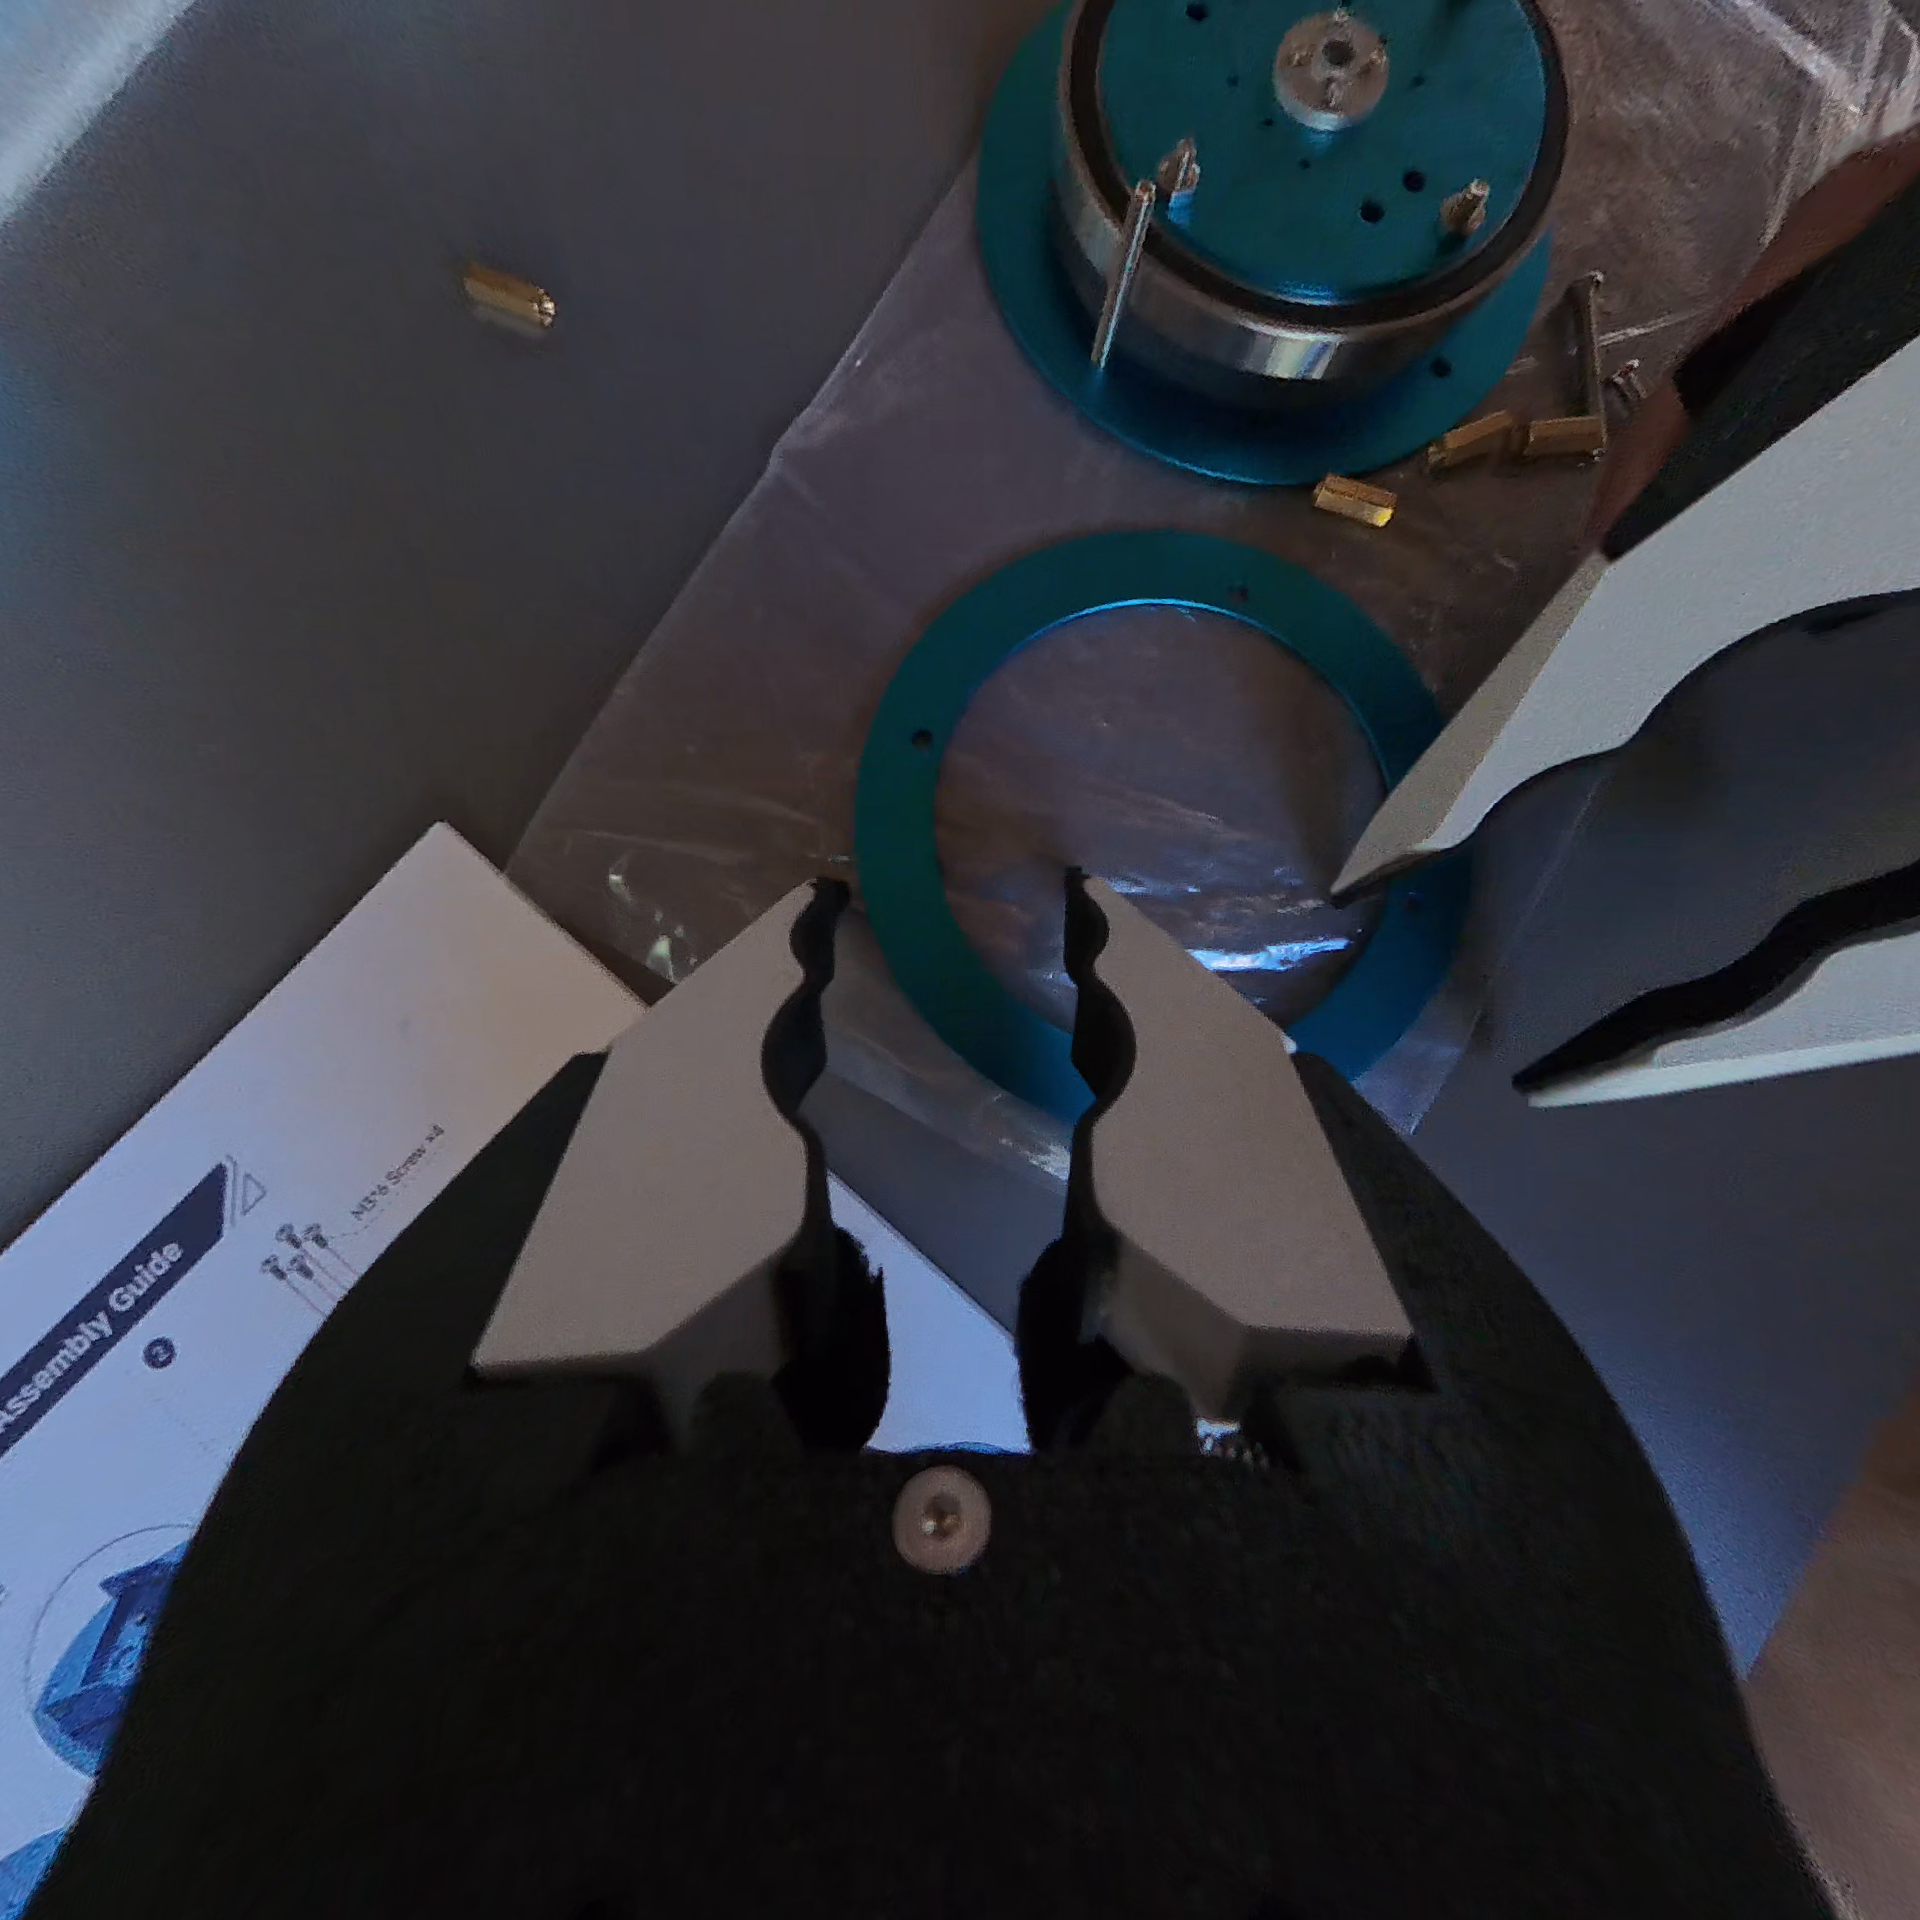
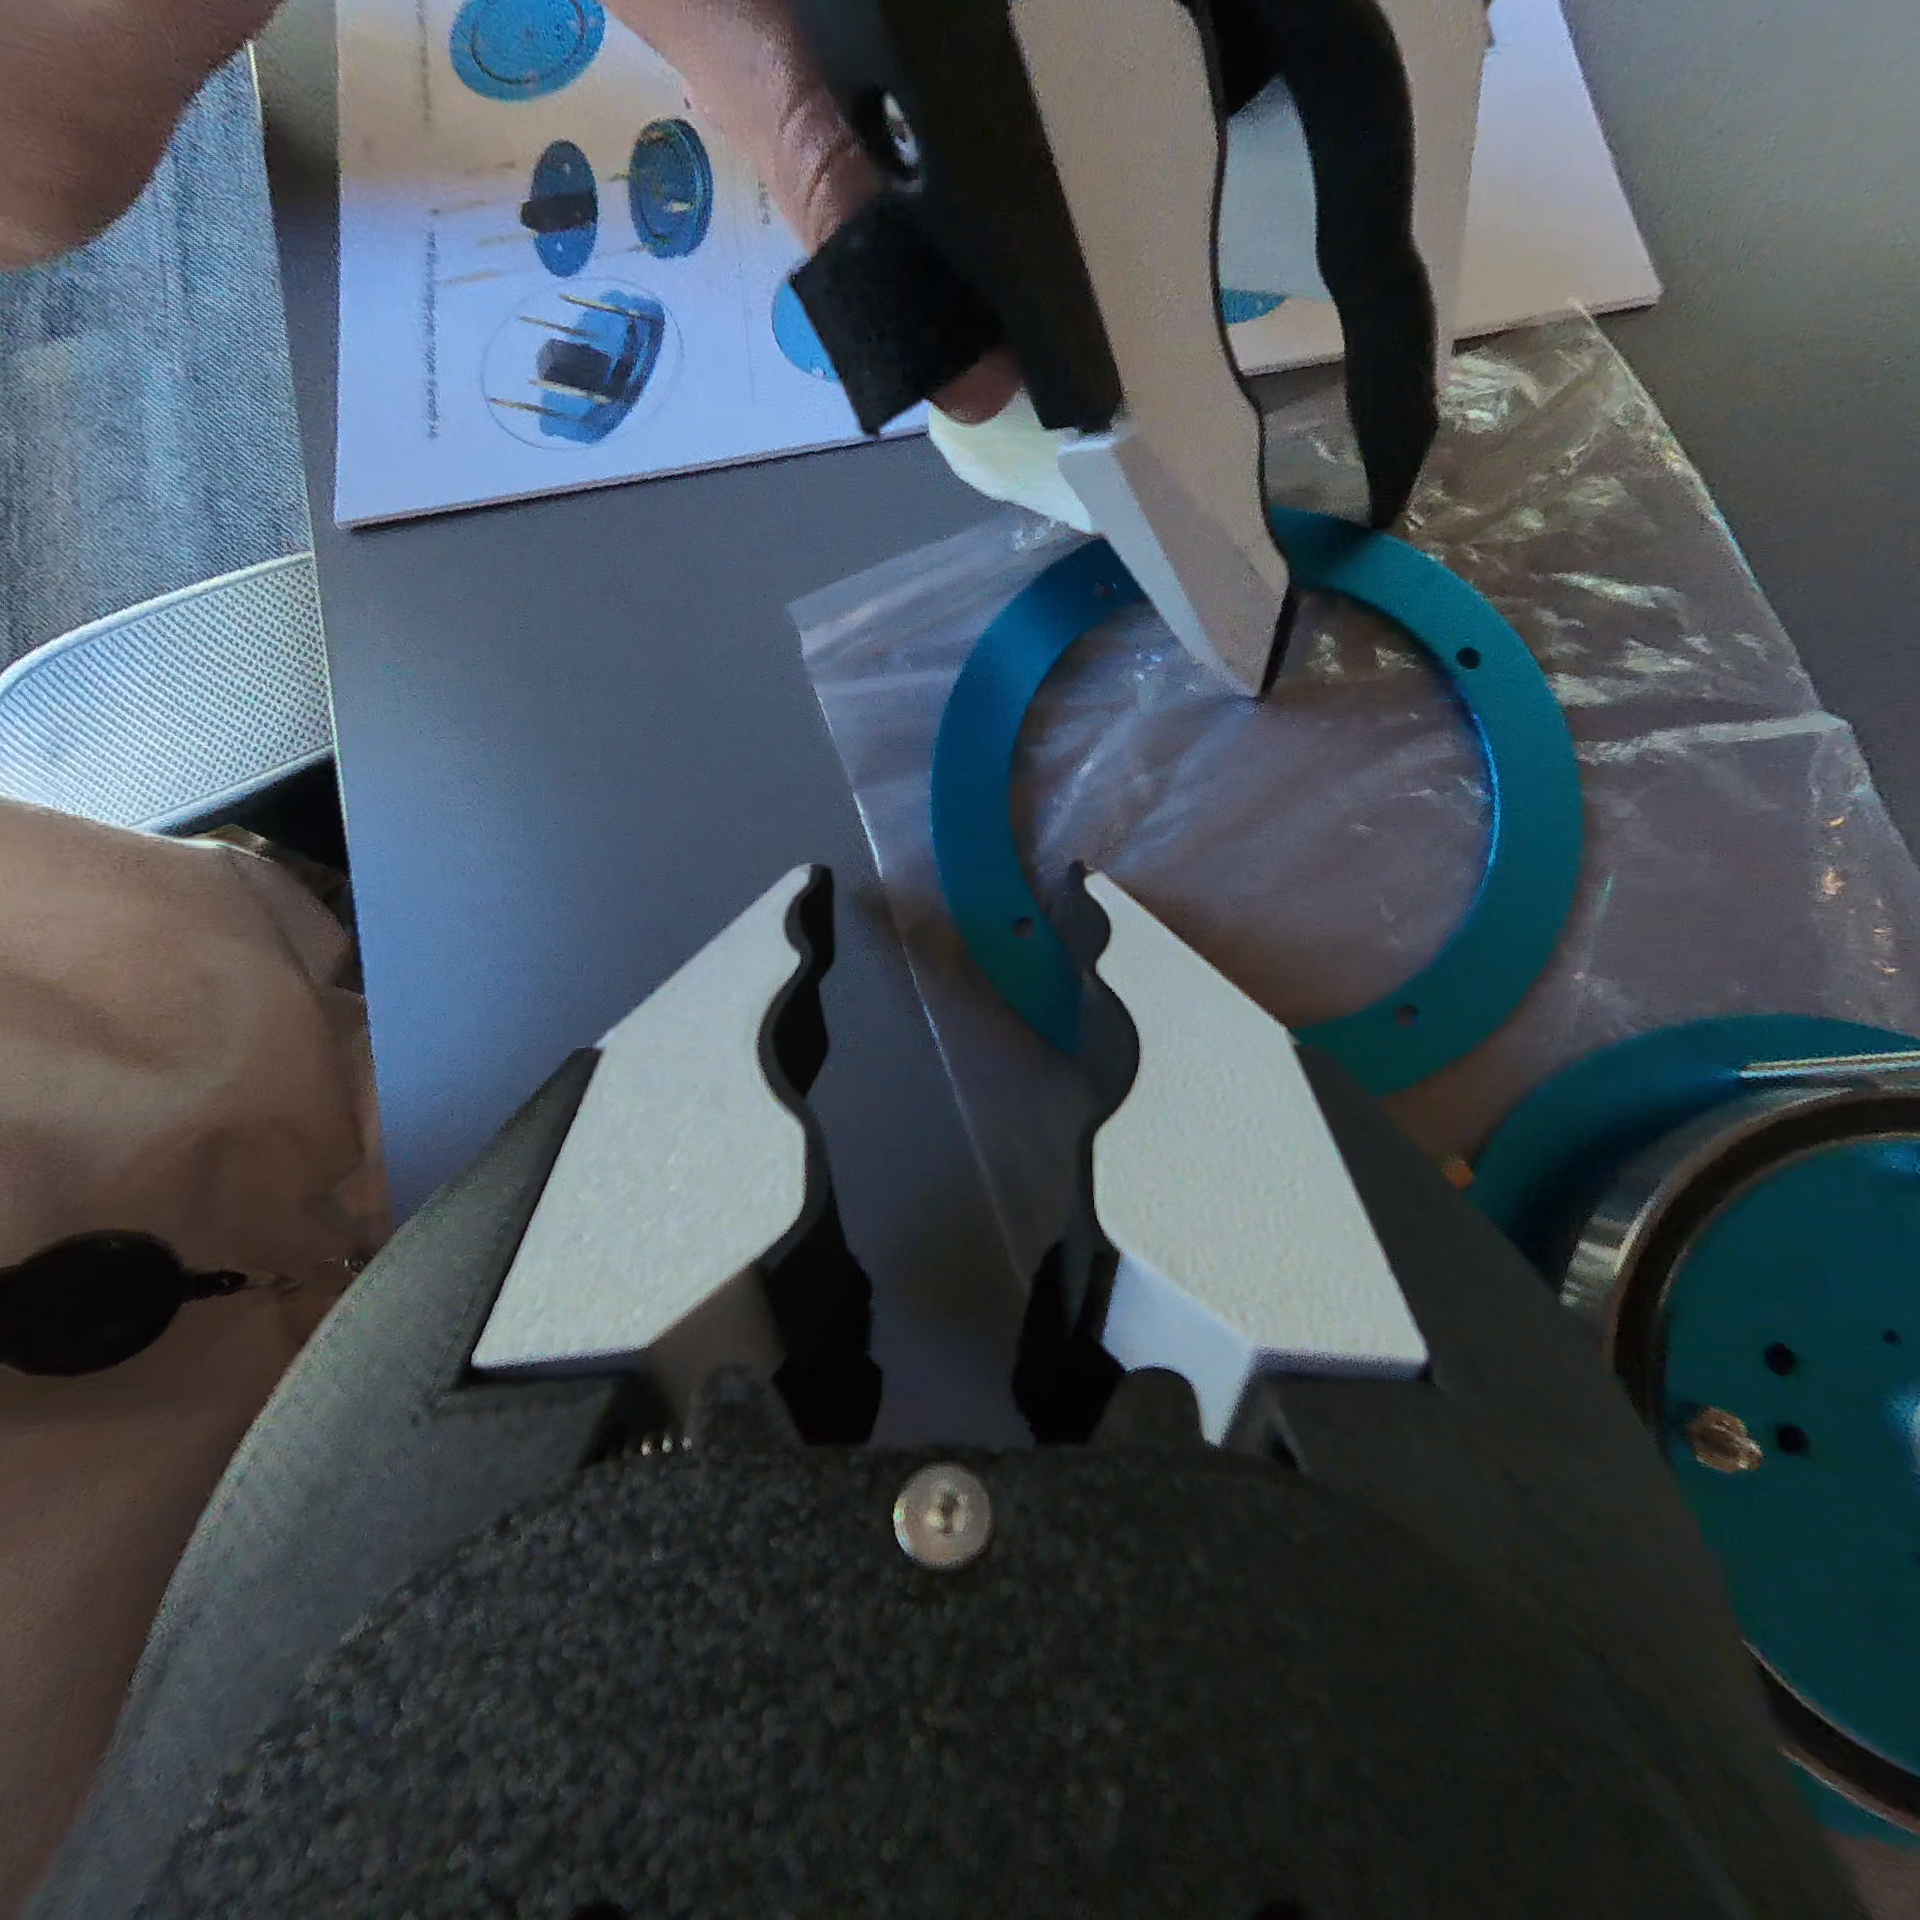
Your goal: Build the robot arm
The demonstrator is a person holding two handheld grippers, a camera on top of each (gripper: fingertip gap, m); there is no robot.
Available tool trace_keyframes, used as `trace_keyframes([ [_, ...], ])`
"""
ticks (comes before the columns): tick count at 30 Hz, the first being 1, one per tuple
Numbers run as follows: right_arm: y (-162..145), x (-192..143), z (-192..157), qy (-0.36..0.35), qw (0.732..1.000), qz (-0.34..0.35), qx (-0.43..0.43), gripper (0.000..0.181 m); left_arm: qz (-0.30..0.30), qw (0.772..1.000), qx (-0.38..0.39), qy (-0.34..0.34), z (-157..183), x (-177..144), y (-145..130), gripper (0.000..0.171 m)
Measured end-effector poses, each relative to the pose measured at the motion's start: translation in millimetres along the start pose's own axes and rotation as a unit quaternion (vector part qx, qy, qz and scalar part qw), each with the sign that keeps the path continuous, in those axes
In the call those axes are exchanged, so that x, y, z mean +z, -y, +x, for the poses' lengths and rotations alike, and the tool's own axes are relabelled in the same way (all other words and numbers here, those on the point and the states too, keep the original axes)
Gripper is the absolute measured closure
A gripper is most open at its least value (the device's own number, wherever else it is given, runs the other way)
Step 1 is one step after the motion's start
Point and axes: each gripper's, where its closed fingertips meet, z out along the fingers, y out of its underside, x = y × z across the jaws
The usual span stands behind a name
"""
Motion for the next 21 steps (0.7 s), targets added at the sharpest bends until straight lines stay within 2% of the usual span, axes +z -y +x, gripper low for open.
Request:
trace_keyframes([
  [2, 0.9, -1.5, -0.2, 0.007, 1.000, 0.002, 0.006, 0.138, -0.006, 1.000, 0.001, 0.004, -0.6, -0.9, -1.3, 0.133],
  [3, 2.6, -3.8, 0.5, 0.013, 1.000, 0.010, 0.012, 0.138, -0.009, 1.000, -0.002, 0.004, -0.3, -1.3, -1.6, 0.150],
  [4, 5.2, -7.4, 5.0, 0.010, 1.000, 0.020, 0.017, 0.138, -0.011, 1.000, 0.000, 0.002, 0.3, -1.4, -1.9, 0.157],
  [9, 17.3, -33.0, 52.0, -0.077, 0.995, 0.053, 0.031, 0.134, -0.005, 0.999, 0.036, 0.026, 0.1, -1.6, -0.8, 0.158],
  [15, 21.0, -29.4, 80.4, -0.117, 0.993, -0.014, -0.022, 0.130, 0.039, 0.992, 0.088, 0.083, 0.4, -17.7, 9.1, 0.158],
  [21, 20.5, -9.4, 93.8, -0.122, 0.985, -0.092, -0.081, 0.129, 0.053, 0.987, 0.114, 0.097, 8.7, -33.5, 16.3, 0.158],
])
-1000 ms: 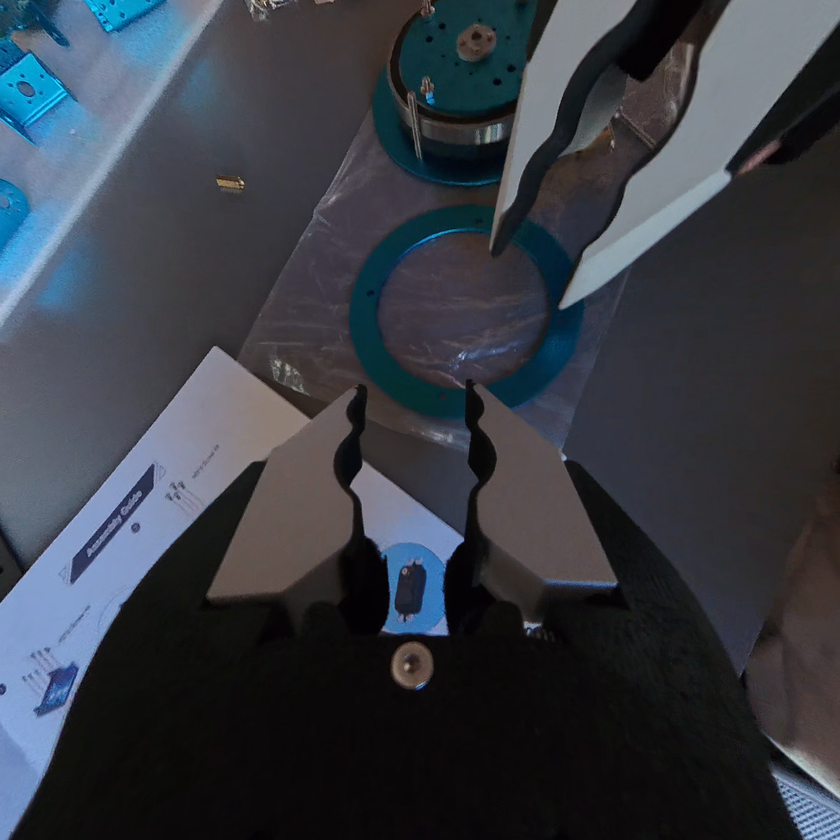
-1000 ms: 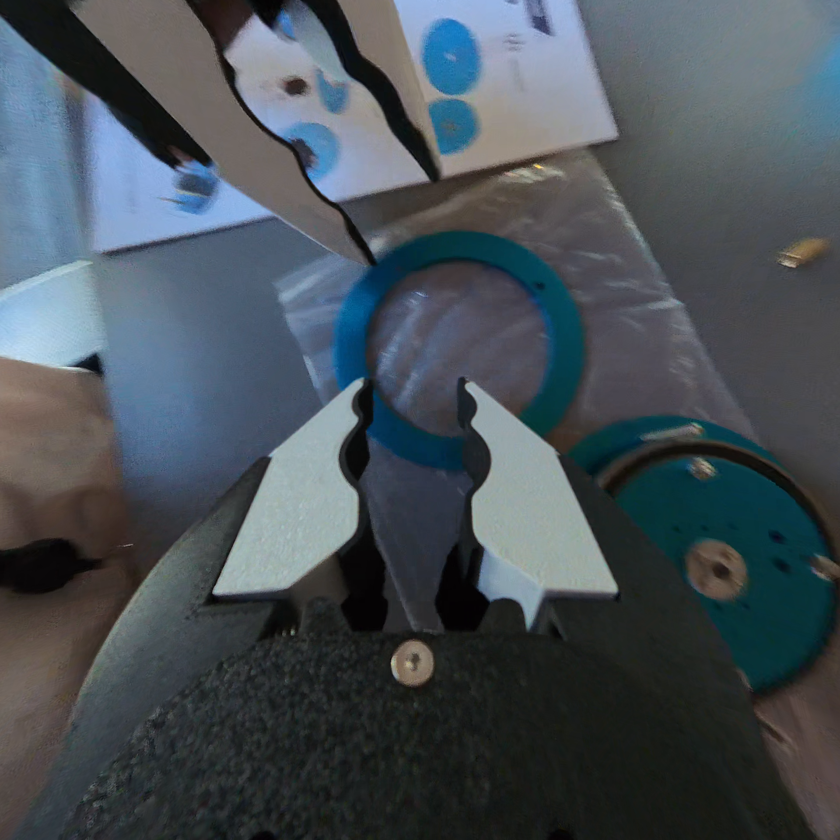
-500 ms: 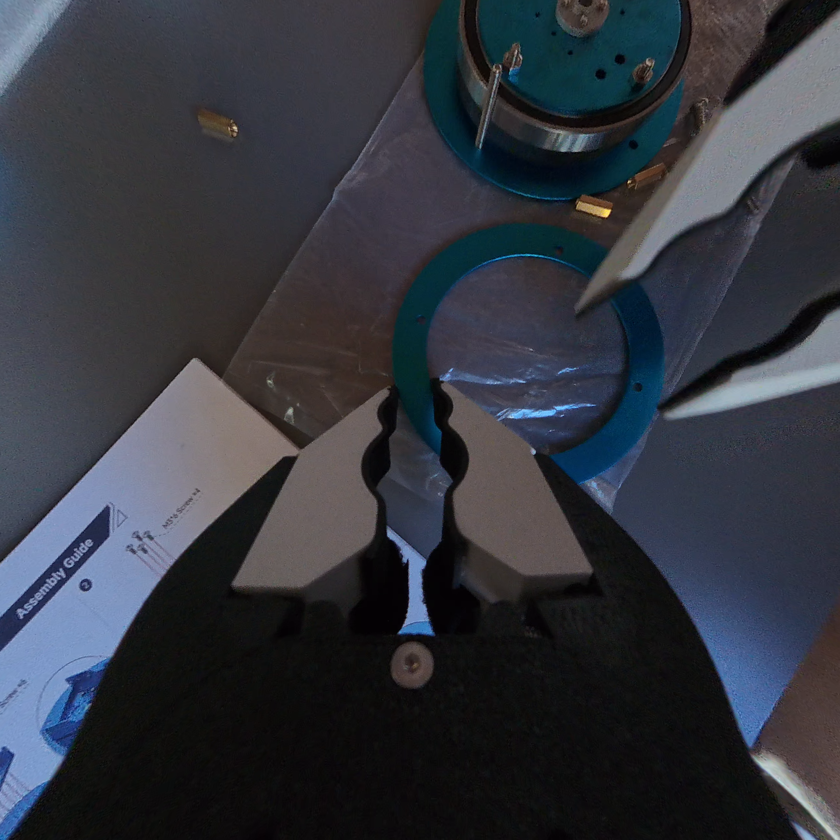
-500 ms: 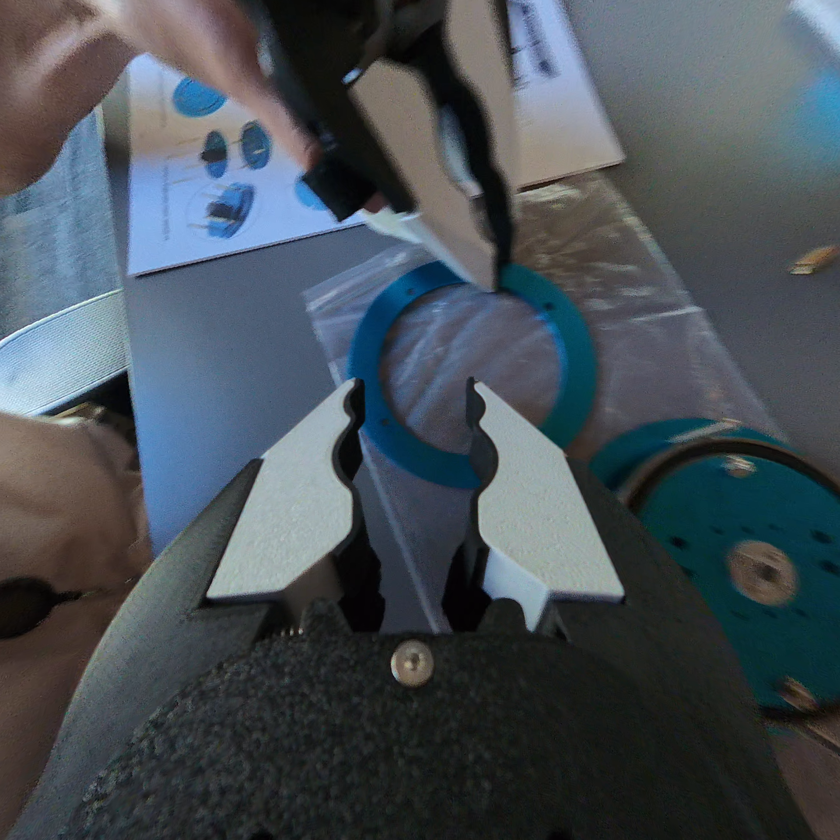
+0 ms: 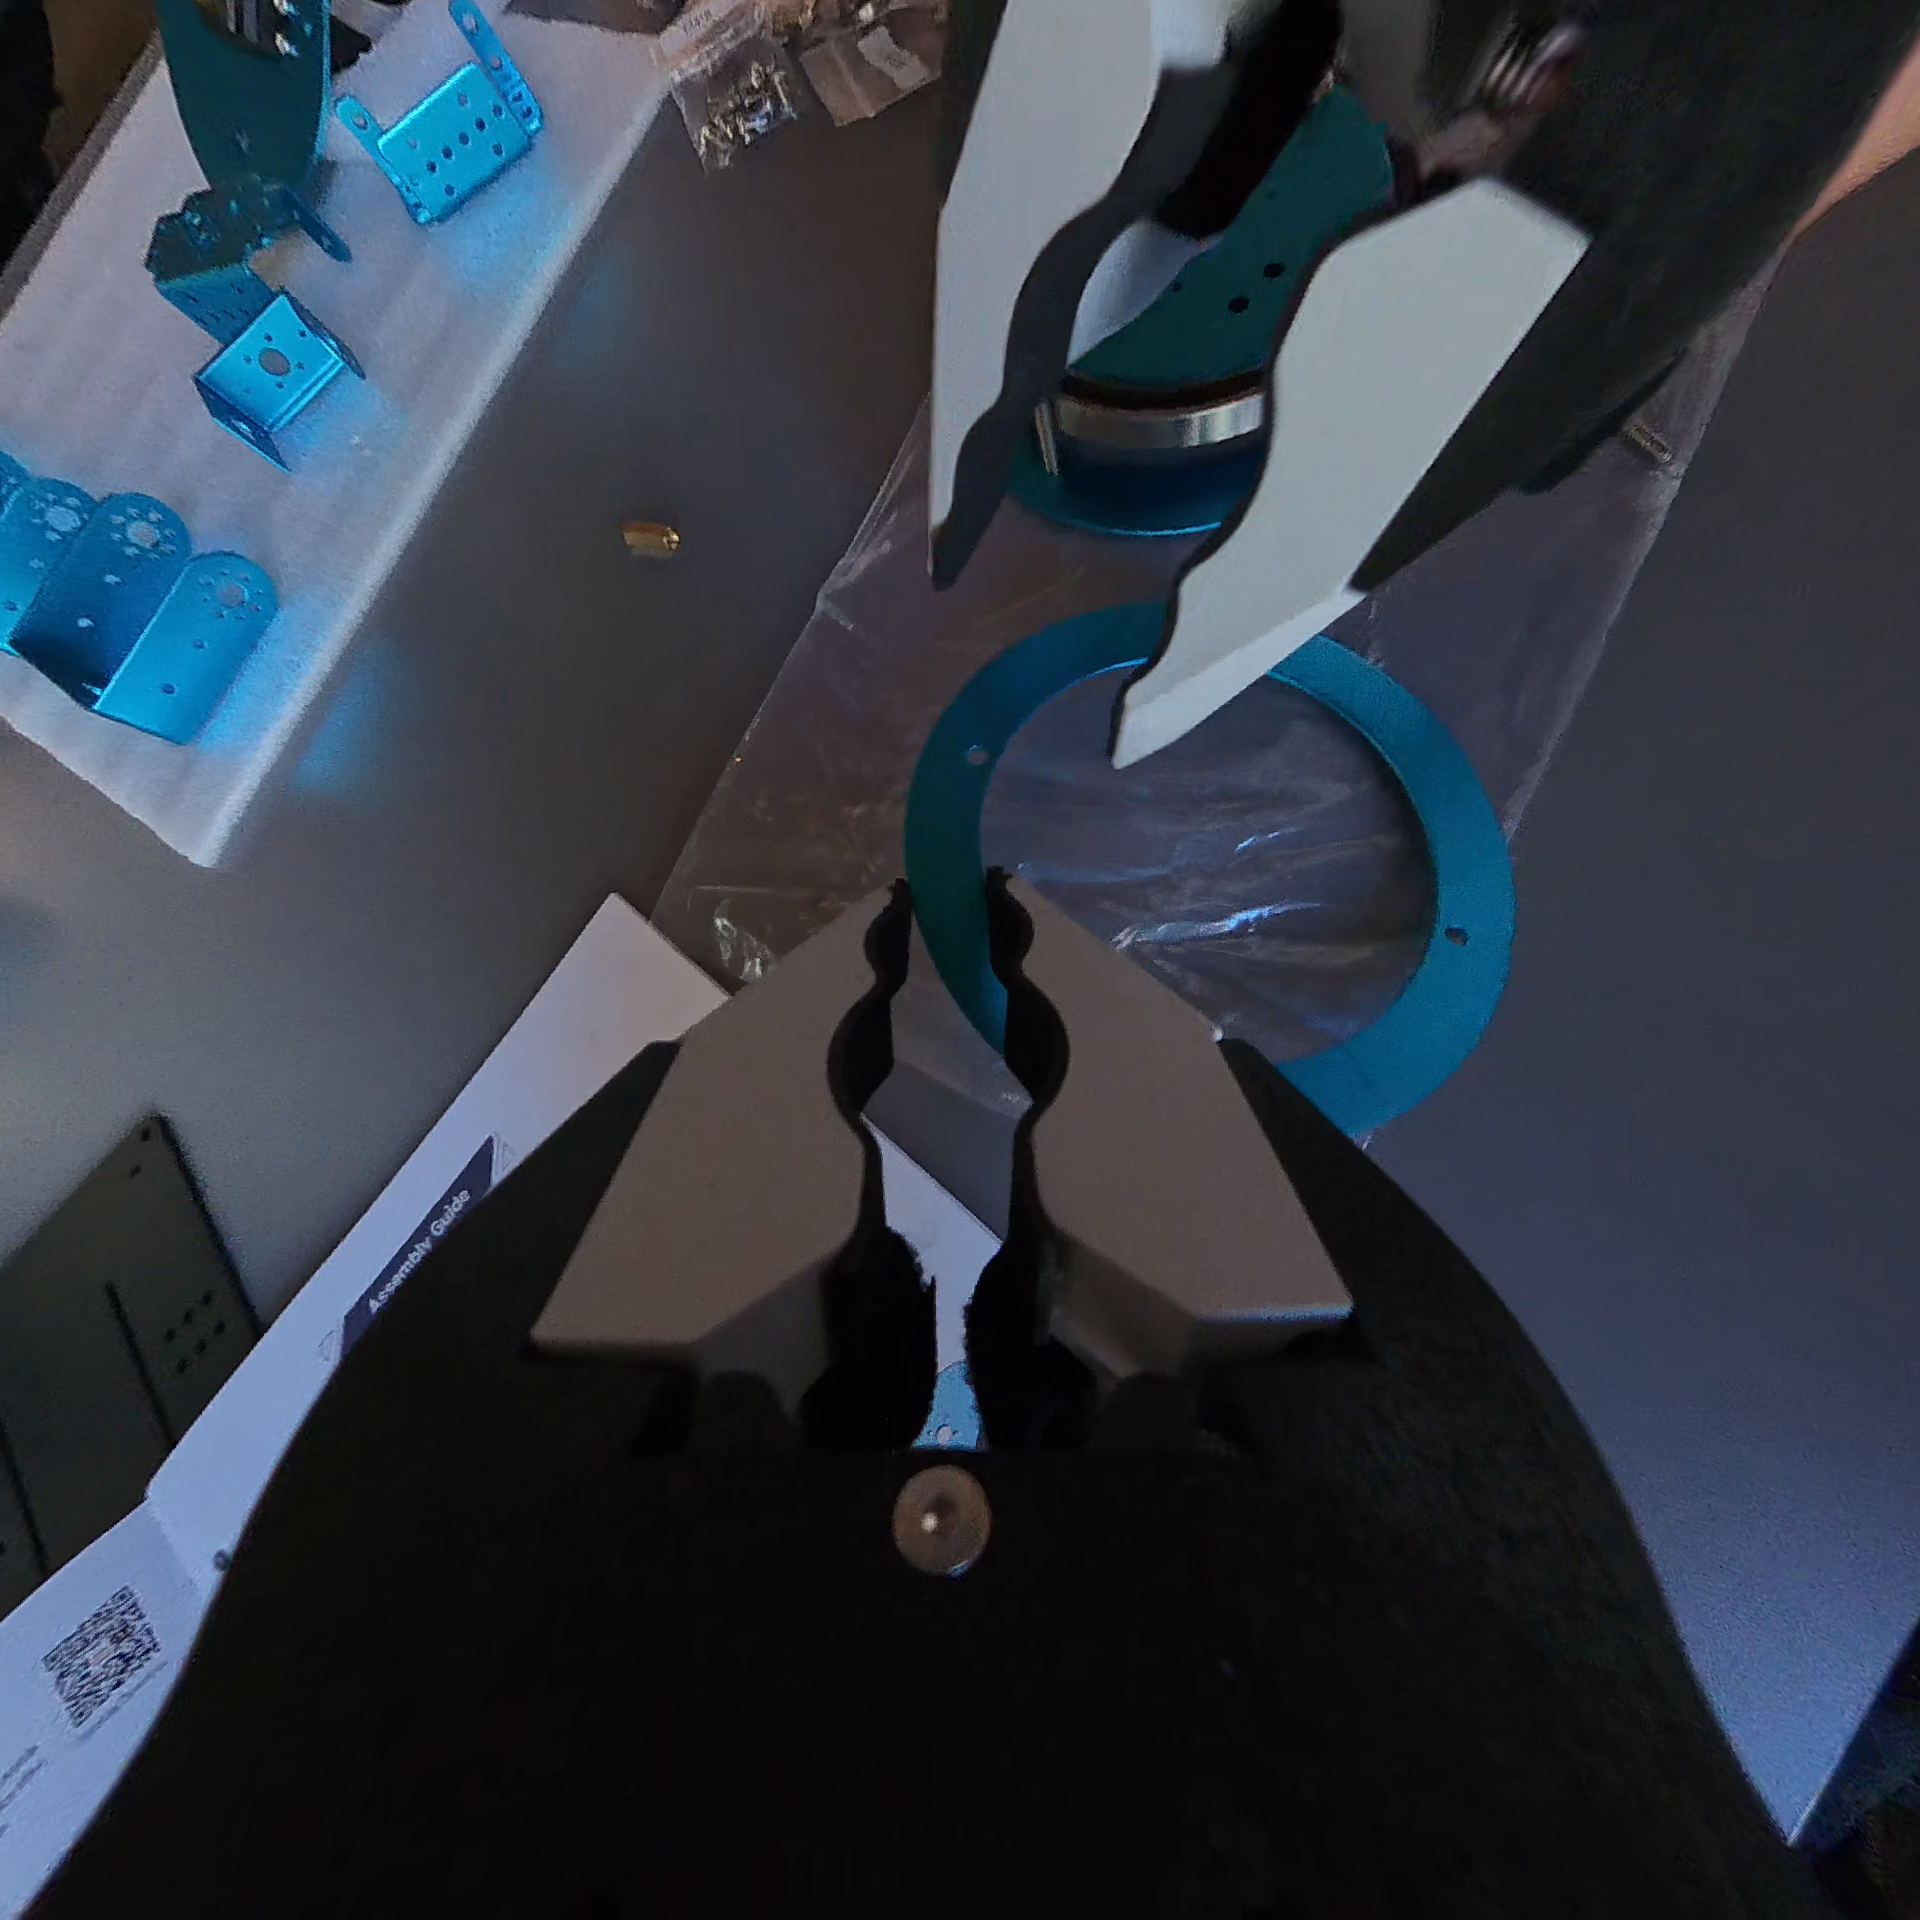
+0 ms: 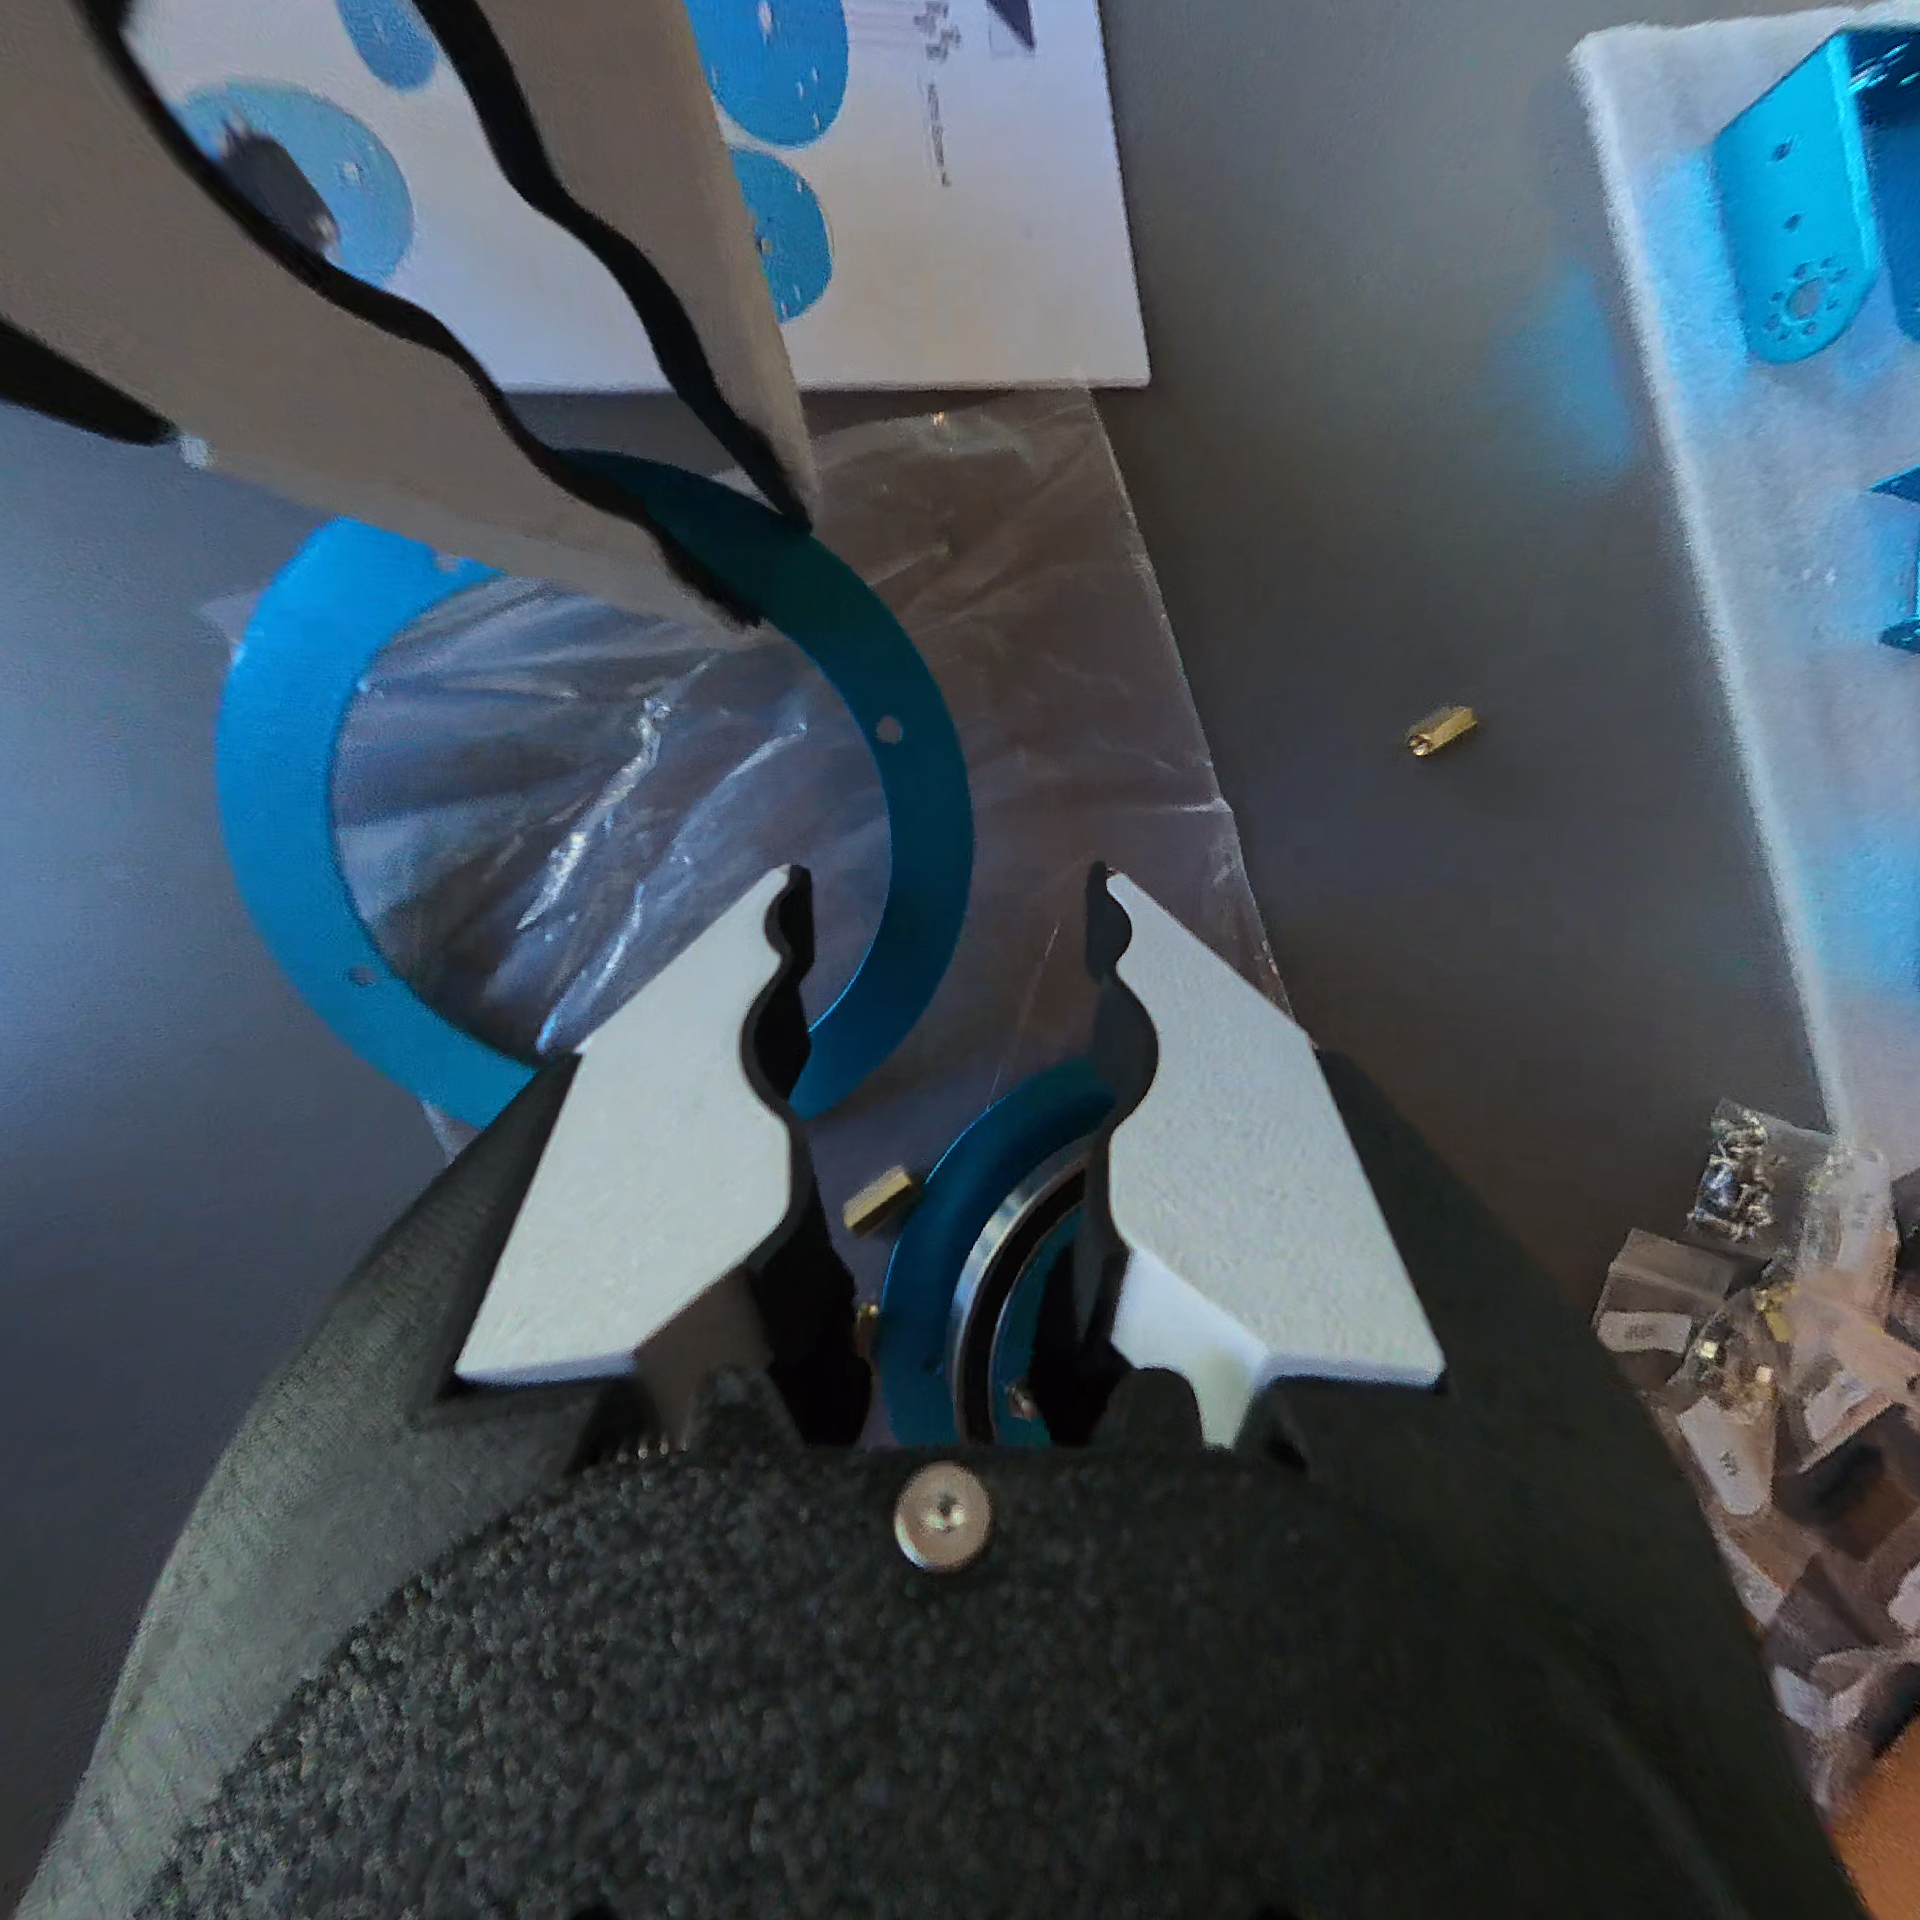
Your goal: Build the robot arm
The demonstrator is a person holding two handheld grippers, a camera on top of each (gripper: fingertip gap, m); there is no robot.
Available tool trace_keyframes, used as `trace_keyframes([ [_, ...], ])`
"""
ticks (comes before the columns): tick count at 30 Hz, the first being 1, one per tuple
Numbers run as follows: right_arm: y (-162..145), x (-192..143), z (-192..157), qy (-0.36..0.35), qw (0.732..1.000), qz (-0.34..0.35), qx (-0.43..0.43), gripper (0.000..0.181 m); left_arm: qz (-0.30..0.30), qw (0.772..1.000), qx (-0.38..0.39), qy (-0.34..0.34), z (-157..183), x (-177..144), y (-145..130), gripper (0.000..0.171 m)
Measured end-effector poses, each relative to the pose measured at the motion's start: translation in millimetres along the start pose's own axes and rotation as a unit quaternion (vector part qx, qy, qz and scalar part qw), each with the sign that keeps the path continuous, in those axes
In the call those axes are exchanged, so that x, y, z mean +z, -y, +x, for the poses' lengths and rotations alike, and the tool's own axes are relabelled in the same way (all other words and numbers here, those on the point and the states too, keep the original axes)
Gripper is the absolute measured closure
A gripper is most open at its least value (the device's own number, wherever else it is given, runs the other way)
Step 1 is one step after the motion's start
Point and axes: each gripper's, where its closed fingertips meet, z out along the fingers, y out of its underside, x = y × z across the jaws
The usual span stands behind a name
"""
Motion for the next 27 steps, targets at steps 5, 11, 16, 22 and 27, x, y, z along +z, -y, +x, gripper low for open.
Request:
trace_keyframes([
  [5, 0.5, 12.2, -2.7, -0.001, 0.999, -0.022, -0.039, 0.165, 0.014, 1.000, -0.006, 0.000, 2.7, -3.9, 4.9, 0.158],
  [11, 10.7, -28.7, 17.2, -0.020, 0.999, 0.021, 0.022, 0.166, 0.116, 0.979, -0.154, -0.066, 4.1, -26.5, 10.2, 0.140],
  [16, 15.9, -63.1, 27.2, -0.023, 0.997, 0.048, 0.051, 0.166, 0.214, 0.912, -0.268, -0.228, 25.9, -48.3, 40.3, 0.140],
  [22, 1.2, -96.1, 50.7, -0.082, 0.993, 0.062, 0.058, 0.166, 0.248, 0.839, -0.335, -0.349, 26.4, -45.3, 87.3, 0.170],
  [27, -28.8, -117.5, 86.2, -0.082, 0.987, 0.103, 0.093, 0.166, 0.214, 0.806, -0.377, -0.403, 10.5, -7.2, 123.5, 0.171],
])
